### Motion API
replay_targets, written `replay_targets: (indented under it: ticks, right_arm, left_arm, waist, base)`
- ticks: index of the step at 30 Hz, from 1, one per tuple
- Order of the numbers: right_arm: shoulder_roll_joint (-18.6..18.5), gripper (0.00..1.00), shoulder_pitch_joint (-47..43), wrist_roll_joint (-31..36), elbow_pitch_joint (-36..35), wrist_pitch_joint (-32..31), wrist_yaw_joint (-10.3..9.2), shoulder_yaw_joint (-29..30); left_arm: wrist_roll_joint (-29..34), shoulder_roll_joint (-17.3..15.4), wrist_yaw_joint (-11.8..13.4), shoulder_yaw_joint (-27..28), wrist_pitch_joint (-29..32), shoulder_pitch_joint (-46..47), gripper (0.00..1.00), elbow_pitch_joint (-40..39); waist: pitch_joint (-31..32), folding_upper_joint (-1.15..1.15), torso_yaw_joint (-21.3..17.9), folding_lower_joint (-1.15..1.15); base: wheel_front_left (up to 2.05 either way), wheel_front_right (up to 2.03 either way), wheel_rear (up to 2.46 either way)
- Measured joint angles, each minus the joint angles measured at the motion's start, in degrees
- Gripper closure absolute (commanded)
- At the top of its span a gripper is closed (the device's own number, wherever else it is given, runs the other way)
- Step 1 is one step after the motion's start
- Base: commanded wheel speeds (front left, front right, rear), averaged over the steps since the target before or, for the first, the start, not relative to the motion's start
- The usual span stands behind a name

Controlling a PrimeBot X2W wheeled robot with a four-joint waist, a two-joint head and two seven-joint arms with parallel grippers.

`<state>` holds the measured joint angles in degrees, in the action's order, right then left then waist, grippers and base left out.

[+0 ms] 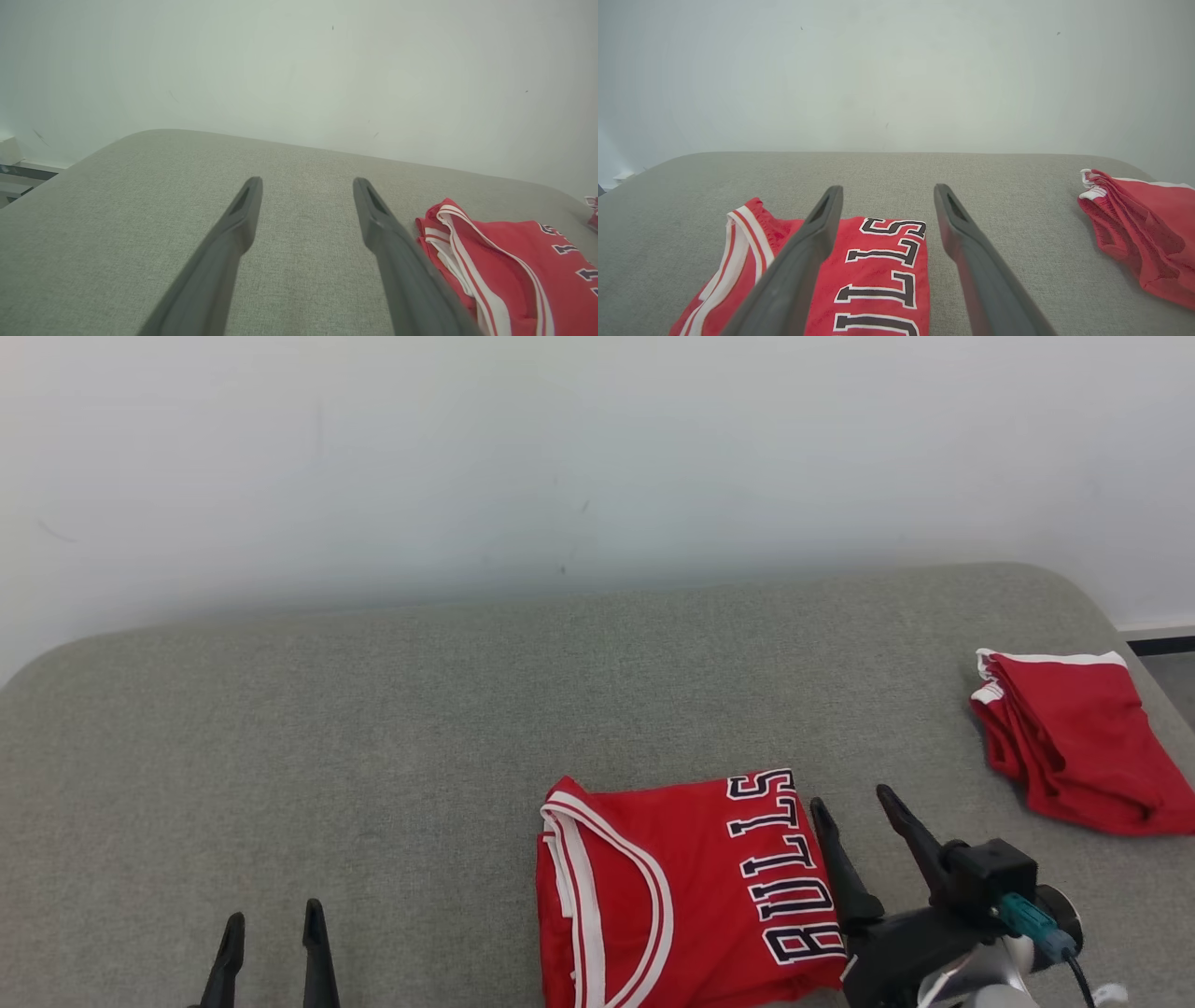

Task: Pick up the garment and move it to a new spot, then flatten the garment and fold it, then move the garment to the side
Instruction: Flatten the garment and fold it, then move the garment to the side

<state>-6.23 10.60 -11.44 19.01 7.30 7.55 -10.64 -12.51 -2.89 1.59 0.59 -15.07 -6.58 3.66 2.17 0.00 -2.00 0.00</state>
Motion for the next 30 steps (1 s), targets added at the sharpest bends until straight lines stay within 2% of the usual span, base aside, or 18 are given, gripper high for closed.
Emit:
replay_targets:
  ticks: [6,14,19,30]
  right_arm:
    - [-1.4,0.00,-4.3,0.5,-2.8,3.3,0.01,1.4]
    - [-3.3,0.00,-6.6,1.0,-1.4,5.9,0.01,0.7]
    - [-3.3,0.00,-7.5,1.6,-0.2,6.5,0.01,1.3]
    - [-1.3,0.00,-9.0,2.7,0.1,7.2,0.01,2.3]
  left_arm:
    - [0.0,0.0,-0.2,0.7,0.0,-0.2,0.00,0.3]
    - [1.4,0.0,-2.7,1.3,0.0,-1.1,0.00,1.5]
    - [2.0,0.0,-3.5,1.8,0.0,-1.8,0.00,2.4]
    - [1.9,0.0,-3.4,2.1,0.0,-2.2,0.00,2.8]
  waist:
    - [0.7,0.00,-1.0,0.00]
    - [2.0,0.00,-1.1,0.00]
    - [3.0,0.00,-0.9,0.00]
    - [3.5,0.00,-0.8,0.00]
  base:
    - [0.00,0.00,0.00]
    - [0.00,0.00,0.00]
    - [0.00,0.00,0.00]
    - [0.00,0.00,0.00]
